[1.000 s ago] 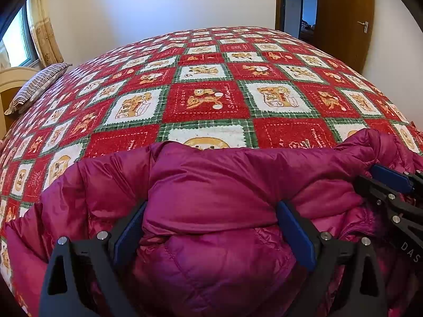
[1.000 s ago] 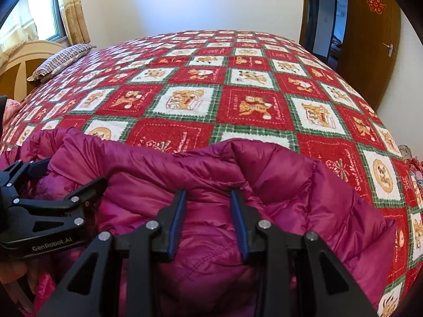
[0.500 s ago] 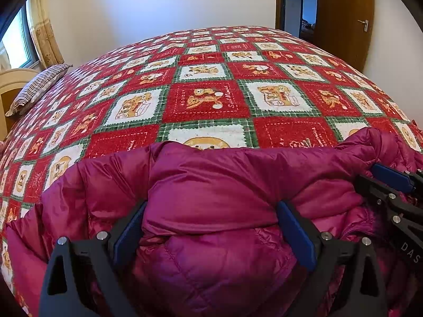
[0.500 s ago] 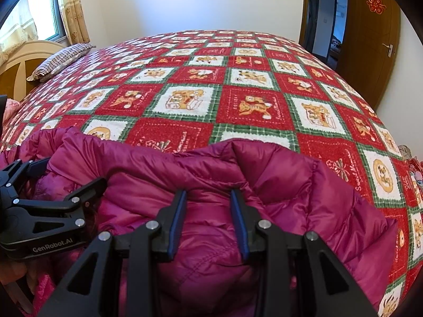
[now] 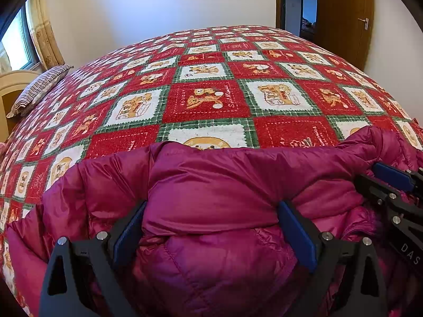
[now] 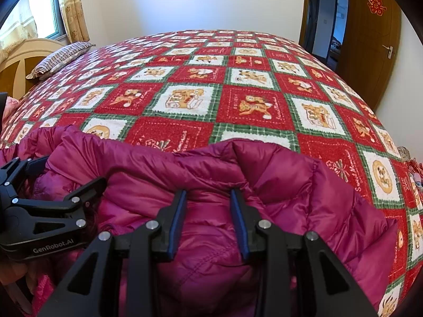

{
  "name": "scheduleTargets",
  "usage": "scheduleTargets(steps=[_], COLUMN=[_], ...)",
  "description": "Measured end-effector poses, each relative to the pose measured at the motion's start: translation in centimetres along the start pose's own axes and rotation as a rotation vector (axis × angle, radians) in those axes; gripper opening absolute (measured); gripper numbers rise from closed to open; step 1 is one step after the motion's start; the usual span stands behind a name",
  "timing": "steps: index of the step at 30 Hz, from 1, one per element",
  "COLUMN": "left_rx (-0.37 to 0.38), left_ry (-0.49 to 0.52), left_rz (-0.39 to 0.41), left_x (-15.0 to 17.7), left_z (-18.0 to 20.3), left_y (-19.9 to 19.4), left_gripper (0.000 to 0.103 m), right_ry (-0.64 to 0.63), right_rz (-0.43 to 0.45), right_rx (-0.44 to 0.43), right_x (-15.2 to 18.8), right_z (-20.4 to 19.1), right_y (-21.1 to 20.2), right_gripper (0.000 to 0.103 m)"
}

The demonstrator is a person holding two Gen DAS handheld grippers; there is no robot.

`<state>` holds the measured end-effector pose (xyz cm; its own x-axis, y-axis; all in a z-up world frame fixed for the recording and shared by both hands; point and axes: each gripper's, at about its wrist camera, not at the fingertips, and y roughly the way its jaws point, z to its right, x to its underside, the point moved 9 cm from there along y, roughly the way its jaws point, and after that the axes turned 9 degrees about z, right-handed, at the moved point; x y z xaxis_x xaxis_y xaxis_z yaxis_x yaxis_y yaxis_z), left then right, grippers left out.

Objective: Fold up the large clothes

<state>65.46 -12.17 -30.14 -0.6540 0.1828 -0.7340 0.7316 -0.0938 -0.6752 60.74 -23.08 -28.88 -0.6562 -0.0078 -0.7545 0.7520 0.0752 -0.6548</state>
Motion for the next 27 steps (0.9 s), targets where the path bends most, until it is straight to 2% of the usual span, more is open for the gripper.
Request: scheduleTargets(steps=[20, 22, 24, 26, 27], left_rx=[-0.012, -0.041, -0.009, 0.014, 0.019], left_ry=[0.028, 0.045, 0.019, -0.001, -0.001], left_rz=[-0.015, 0.017, 0.099, 0.137, 0.156], left_x=[-0.5, -1.6, -3.0, -3.1, -2.6], left_z=[-0.1, -0.9, -2.0, -3.4, -4.3], left_y=[-0.3, -2.2, -6.2, -9.9, -12.1], left_gripper=[0.098, 0.098, 0.098, 0.098, 0.098], right_ry=[-0.033, -0.029, 0.004, 0.028, 0.036], right_rz=[-0.015, -0.033, -0.002, 0.046, 0.056], right_rx=[0.02, -0.012, -0.011, -0.002, -0.004], right_x=[-0.1, -0.7, -1.5, -2.2, -2.0], right_z=[-0.1, 0.3, 1.2, 2.5, 3.1], right_y=[0.0, -1.0, -3.2, -6.7, -8.2], right_gripper=[0.038, 0.038, 0.043, 0.057, 0.06])
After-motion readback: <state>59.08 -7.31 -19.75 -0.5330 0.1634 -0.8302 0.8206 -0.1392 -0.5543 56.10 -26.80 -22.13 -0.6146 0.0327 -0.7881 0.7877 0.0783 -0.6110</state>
